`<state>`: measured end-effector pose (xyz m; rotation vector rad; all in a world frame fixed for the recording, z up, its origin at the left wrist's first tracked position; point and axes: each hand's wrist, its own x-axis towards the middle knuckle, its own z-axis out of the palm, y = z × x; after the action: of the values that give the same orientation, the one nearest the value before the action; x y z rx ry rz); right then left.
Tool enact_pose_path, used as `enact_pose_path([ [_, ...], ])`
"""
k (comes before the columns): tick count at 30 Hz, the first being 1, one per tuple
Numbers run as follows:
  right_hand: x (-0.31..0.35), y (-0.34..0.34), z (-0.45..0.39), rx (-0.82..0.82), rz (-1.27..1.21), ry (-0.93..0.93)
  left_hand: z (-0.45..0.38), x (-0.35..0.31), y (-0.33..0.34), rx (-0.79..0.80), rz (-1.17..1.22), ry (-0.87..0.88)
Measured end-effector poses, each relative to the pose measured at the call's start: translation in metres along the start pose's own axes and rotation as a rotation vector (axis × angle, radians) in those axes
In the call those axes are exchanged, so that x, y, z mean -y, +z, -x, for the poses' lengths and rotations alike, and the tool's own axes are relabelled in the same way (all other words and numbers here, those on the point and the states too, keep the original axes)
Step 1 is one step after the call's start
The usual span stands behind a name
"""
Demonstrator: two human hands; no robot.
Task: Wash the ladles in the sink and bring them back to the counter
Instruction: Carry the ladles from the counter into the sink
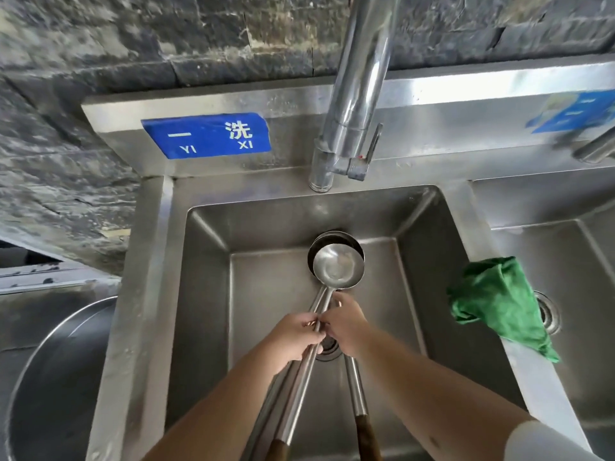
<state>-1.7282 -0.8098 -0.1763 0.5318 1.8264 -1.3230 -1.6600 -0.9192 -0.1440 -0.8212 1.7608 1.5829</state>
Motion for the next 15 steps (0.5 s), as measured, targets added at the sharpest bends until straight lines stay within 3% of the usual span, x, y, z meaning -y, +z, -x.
enact_pose_path([
  [7, -0.003, 0.006, -0.010, 0.078, -0.029, 0.085, -0.029, 0.019, -0.006, 0.021, -0.076, 0.048],
  [12, -0.002, -0.004, -0.004, 0.192, -0.146, 0.105, -0.029, 0.035, -0.002, -0.023, -0.171, -0.035],
  [15, 0.000, -0.013, 0.002, 0.188, -0.191, 0.121, -0.032, 0.055, -0.004, -0.029, -0.083, -0.093],
])
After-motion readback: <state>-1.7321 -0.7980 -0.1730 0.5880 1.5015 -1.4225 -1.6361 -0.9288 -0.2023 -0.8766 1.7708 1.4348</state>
